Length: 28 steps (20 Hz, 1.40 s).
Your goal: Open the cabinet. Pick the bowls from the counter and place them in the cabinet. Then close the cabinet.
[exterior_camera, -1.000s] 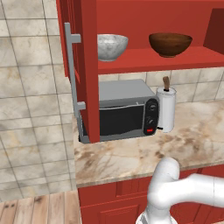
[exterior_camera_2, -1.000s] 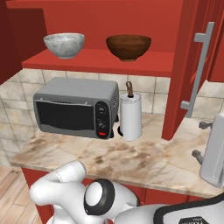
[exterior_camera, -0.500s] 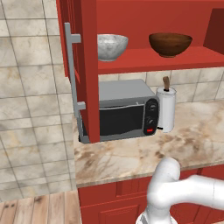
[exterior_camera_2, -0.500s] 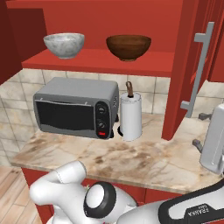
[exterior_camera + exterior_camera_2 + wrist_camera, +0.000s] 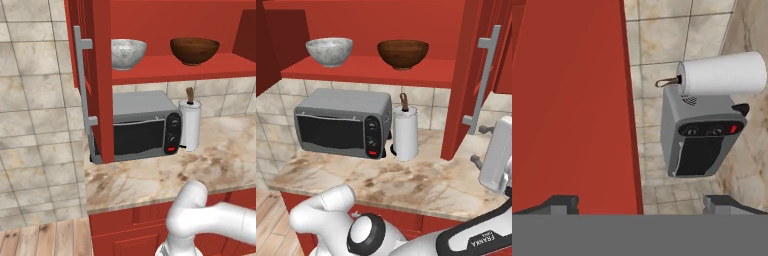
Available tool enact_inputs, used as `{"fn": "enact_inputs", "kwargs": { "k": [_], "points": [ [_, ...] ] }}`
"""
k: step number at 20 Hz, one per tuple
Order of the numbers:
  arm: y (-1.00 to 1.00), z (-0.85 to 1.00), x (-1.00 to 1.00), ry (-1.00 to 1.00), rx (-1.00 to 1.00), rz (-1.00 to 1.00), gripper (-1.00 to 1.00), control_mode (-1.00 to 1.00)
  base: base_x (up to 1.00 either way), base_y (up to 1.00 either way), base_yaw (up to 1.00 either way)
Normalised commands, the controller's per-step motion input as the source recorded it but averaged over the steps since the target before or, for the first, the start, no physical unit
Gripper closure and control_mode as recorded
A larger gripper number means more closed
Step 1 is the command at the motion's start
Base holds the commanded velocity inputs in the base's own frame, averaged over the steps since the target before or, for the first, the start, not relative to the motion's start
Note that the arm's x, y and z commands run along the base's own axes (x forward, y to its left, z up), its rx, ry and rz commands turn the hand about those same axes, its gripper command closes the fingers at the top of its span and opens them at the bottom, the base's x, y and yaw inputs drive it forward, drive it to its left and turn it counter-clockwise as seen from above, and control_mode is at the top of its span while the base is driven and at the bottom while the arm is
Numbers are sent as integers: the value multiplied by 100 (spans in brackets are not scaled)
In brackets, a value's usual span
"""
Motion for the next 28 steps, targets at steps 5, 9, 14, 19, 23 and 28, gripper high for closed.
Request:
{"fn": "enact_inputs", "kwargs": {
  "k": [5,9,14,19,23,28],
  "points": [
    [23,14,13,-2,0,0,-100,-100,0,0,0],
    [4,0,22,-5,0,0,-100,-100,0,0,0],
    [19,1,10,-8,0,0,-100,-100,0,0,0],
    [67,0,8,-13,0,0,-100,-100,0,0,0],
    [67,2,12,-12,-5,-6,-100,-100,0,0,0],
    [69,10,26,-10,-8,-25,-100,-100,0,0,0]
  ]
}}
